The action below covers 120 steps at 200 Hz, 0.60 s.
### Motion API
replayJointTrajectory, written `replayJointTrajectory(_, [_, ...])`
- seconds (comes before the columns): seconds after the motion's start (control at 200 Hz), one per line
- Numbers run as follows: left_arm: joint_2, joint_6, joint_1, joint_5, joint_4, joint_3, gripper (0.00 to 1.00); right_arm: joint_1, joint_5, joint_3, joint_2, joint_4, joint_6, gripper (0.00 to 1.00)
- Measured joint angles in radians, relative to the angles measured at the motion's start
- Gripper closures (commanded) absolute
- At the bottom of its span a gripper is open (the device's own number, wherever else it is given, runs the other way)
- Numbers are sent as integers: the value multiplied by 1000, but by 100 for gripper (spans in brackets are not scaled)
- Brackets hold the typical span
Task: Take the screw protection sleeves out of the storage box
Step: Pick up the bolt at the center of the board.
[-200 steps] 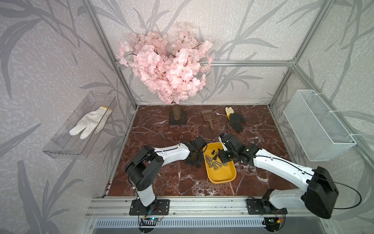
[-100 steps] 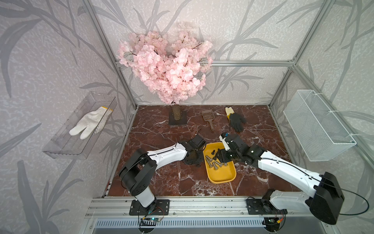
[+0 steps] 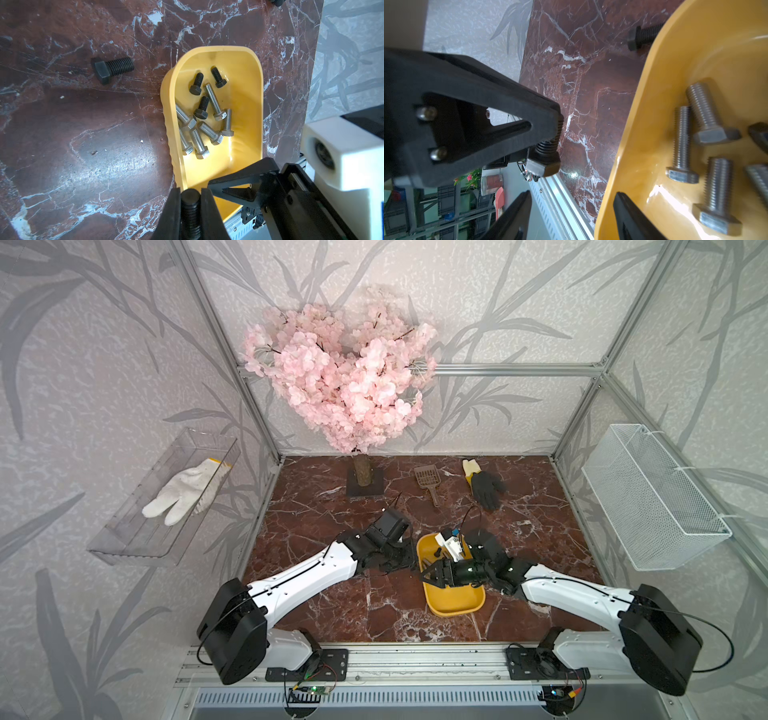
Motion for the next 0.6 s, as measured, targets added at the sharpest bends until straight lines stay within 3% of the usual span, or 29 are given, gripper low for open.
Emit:
replayJointTrajectory(0.345, [0,-25,0,17,18,-14,100,4,-33,29,100,124,36,36])
replayJointTrajectory(0.5, [0,-27,0,14,30,-15,99,6,-41,55,129,118,36,44])
replayJointTrajectory(0.6, [-4,-34,2,10,44,-21,99,8,-44,75,138,103,29,54])
